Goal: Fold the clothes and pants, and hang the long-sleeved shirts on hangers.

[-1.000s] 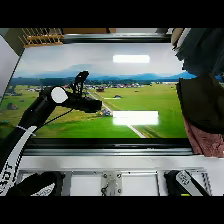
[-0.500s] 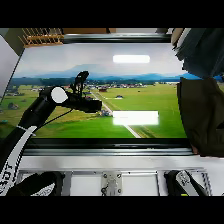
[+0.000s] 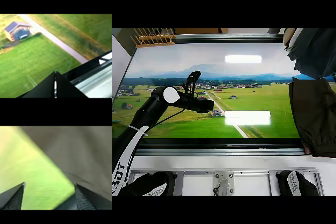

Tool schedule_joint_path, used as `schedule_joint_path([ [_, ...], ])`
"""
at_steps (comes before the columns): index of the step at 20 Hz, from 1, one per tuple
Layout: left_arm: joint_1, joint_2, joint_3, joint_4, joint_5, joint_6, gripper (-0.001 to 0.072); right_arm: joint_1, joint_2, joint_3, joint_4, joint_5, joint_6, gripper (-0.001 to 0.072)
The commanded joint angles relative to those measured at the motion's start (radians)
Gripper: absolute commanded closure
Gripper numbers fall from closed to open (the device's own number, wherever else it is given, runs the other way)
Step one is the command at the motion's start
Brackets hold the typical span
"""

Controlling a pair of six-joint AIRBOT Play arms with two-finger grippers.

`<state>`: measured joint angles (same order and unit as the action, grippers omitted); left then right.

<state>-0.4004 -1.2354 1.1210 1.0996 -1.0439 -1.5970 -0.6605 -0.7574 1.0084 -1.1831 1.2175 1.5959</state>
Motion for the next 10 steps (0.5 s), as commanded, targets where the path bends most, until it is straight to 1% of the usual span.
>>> schedule_joint_path([
  [1, 0.0, -0.006, 0.0, 0.001, 0.002, 0.0, 0.0704, 0.282, 0.0, -0.001, 0.116, -0.059, -0.204, 0.0071],
  [2, 0.0, -0.01, 0.0, 0.0, 0.002, 0.0, 0.0704, 0.36, -0.011, -0.001, 0.089, -0.061, -0.224, 0.0083],
  [3, 0.0, -0.016, 0.001, 0.0, 0.0, 0.0, 0.0704, 0.42, -0.02, -0.001, 0.061, -0.06, -0.224, 0.0264],
  [4, 0.0, -0.024, 0.0, 0.0, 0.0, 0.0, 0.0705, 0.47, -0.031, -0.001, 0.039, -0.059, -0.224, 0.0556],
  [5, 0.0, -0.032, 0.0, 0.0, -0.002, 0.0, 0.0704, 0.499, -0.038, -0.001, 0.031, -0.059, -0.224, 0.068],
  [7, 0.0, -0.049, 0.001, -0.001, -0.01, 0.0, 0.0705, 0.525, -0.046, -0.001, 0.038, -0.042, -0.219, 0.0688],
  [8, -0.001, -0.059, 0.001, -0.002, -0.01, 0.0, 0.0705, 0.526, -0.046, -0.001, 0.043, -0.003, -0.22, 0.0688],
  [10, -0.001, -0.08, 0.001, -0.002, -0.018, -0.001, 0.0704, 0.526, -0.047, -0.001, 0.043, 0.029, -0.22, 0.0688],
])
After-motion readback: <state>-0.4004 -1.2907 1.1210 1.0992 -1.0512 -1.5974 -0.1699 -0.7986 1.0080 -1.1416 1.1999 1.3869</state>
